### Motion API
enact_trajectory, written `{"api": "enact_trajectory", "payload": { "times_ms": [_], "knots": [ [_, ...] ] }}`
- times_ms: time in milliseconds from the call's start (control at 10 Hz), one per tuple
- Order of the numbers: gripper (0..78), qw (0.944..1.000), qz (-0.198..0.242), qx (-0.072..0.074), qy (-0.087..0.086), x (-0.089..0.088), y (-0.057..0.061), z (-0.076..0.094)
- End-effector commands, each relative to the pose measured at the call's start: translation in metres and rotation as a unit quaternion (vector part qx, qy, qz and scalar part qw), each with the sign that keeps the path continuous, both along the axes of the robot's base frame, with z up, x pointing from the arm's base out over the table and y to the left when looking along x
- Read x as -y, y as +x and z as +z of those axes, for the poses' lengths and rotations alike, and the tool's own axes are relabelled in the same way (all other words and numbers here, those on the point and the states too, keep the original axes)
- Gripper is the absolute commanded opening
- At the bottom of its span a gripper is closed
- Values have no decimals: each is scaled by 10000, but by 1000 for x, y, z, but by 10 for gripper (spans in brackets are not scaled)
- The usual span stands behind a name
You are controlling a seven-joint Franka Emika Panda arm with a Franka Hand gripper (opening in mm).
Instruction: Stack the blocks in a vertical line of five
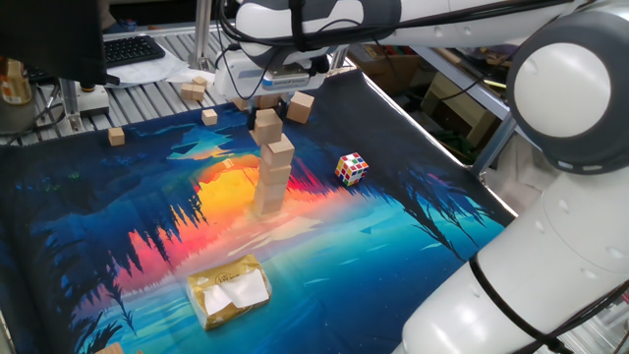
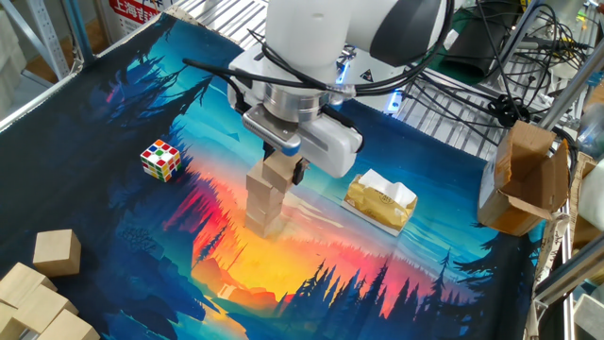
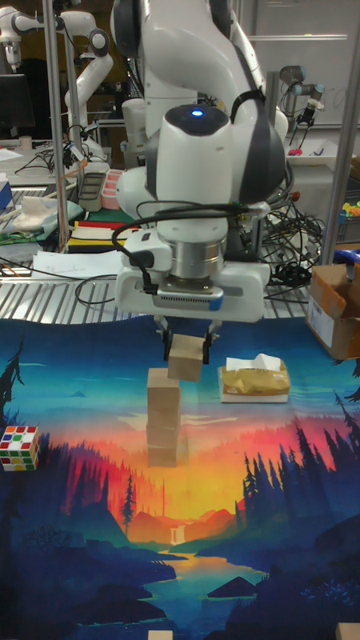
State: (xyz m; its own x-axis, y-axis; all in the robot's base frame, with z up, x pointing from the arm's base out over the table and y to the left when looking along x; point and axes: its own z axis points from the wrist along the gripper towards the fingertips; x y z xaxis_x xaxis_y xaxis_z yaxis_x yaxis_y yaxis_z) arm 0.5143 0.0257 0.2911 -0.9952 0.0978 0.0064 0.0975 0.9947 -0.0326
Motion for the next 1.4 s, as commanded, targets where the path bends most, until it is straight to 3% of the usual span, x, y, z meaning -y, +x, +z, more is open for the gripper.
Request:
{"api": "enact_trajectory", "payload": {
  "times_ms": [100, 1400],
  "knots": [
    [12, 9995, 307, 28, 2, 15, 3, 0],
    [12, 9980, 630, 26, 10, 32, -4, 1]
  ]
}}
